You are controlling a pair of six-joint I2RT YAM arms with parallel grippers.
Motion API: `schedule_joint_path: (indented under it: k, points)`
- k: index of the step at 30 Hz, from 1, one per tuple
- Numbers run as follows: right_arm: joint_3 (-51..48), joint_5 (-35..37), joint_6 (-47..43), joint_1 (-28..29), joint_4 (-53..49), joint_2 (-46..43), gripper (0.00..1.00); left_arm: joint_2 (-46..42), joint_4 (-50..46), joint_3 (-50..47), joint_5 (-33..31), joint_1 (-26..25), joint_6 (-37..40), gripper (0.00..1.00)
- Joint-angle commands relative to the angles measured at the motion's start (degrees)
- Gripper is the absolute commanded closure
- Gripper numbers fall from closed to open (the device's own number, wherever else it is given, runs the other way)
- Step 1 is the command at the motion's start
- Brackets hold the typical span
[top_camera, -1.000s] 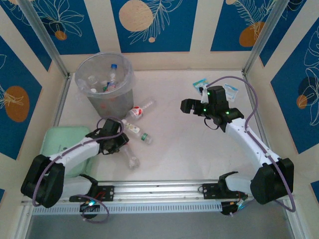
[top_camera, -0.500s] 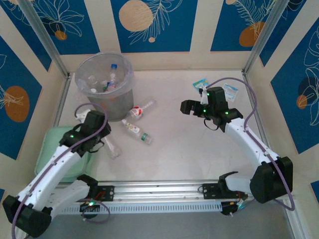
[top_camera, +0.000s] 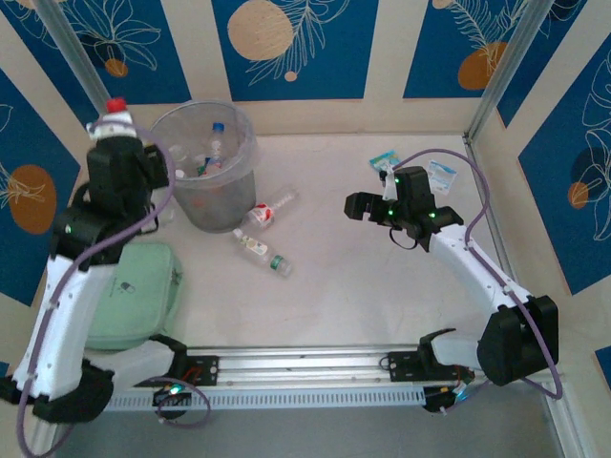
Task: Put the plastic bottles in the bin
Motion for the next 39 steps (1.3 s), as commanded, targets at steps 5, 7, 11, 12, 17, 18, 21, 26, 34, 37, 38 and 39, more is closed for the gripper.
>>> schedule_joint_path:
  k: [5, 7, 11, 12, 17, 18, 21, 26, 34, 37, 38, 39]
  points:
    - [2.4, -0.3, -1.5, 0.1, -2.5, -2.7, 0.01, 22.6, -9.5, 26.7, 24.8, 9.0, 9.9, 0.82]
    - [1.4, 0.4, -1.2, -0.1, -2.8, -4.1, 0.01, 28.8, -12.1, 34.0, 29.3, 10.0, 11.8, 0.84]
    - [-0.4, 0.2, -0.1, -0.4, -3.7, -6.1, 0.01, 39.6, -14.2, 44.7, 39.0, 12.3, 15.9, 0.89]
    - [-0.7, -0.1, 0.1, -0.4, -3.9, -6.5, 0.01, 41.4, -13.6, 45.2, 41.3, 13.2, 15.9, 0.91]
    - [-1.0, -0.1, 0.1, -0.3, -5.3, -8.0, 0.01, 46.0, -14.0, 44.6, 47.2, 16.6, 14.7, 0.96]
    - [-1.2, 0.2, 0.1, -0.3, -5.4, -8.3, 0.01, 46.5, -14.6, 44.0, 47.6, 16.6, 15.2, 0.97]
    - [-1.5, 0.3, 0.1, -0.5, -5.3, -8.2, 0.01, 47.1, -16.7, 41.4, 47.5, 16.5, 16.0, 0.97]
    - [-1.5, -1.8, 1.2, -0.4, -3.3, -6.1, 0.01, 45.9, -15.6, 32.7, 44.4, 16.0, 15.8, 0.72]
    - [-0.5, -1.5, 0.8, 0.5, -3.5, -4.6, 0.02, 42.8, -10.3, 31.5, 42.2, 16.0, 13.6, 0.20]
    - [-0.4, -1.9, 0.8, 0.6, -3.5, -4.4, 0.02, 42.7, -9.7, 33.5, 41.1, 16.0, 12.2, 0.14]
    - [-0.3, -2.0, 0.8, 0.7, -3.5, -4.3, 0.01, 42.5, -9.1, 33.8, 40.8, 16.0, 11.8, 0.14]
    - [-0.2, -2.1, 0.8, 0.8, -3.5, -4.1, 0.02, 42.3, -8.5, 33.8, 40.6, 16.0, 11.4, 0.15]
